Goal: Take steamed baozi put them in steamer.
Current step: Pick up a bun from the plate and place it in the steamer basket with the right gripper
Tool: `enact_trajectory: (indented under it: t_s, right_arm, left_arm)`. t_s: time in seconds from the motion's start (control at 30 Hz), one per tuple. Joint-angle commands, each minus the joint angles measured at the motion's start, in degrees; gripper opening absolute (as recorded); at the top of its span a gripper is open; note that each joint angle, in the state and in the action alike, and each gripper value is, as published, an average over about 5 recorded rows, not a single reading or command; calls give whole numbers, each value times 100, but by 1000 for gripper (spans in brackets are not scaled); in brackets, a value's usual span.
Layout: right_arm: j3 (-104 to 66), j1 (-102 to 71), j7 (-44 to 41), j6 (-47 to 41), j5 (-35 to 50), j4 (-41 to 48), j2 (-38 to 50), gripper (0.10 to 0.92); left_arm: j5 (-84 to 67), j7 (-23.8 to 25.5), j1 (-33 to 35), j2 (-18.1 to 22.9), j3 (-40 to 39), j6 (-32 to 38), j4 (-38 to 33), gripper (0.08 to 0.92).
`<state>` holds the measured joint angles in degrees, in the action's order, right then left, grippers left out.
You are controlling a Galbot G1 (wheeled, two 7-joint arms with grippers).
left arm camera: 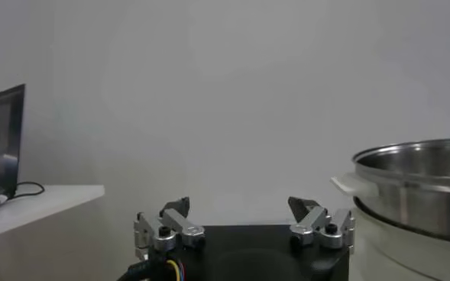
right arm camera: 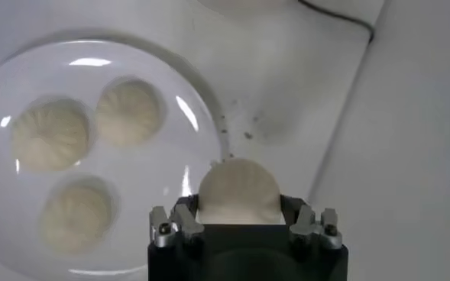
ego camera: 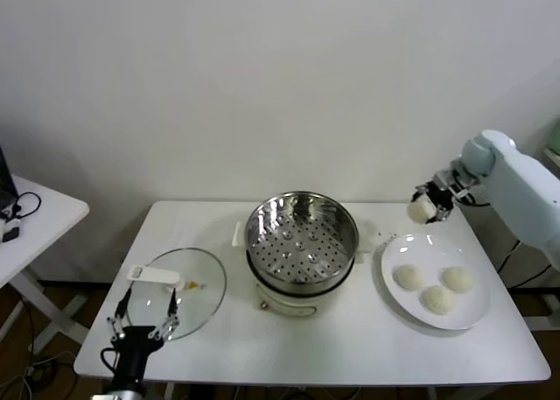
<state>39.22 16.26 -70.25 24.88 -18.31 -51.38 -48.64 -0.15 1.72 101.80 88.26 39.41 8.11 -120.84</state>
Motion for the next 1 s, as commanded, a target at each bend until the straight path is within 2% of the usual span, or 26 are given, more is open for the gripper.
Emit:
enact_trajectory:
  t_s: [0.03,0.4,0.73,1.0]
  right_arm:
    - [1006,1056,-29,191,422,-2122,87,704]
    - [1365,1014,-24,249,-52,-3116,-677,704]
    - [1397,503,0,405,-723,-2502,-1667,712]
    - [1283,46,28,682,-1531,-1836,-2077,712]
  left_arm:
    - [9,9,139,-15,2,49,6,823]
    - [228,59,134,-11,-82,49,-13,823]
    - [228,124,138,-19,-2,10,-63,823]
    - [201,136,149,-19,55,8,-91,823]
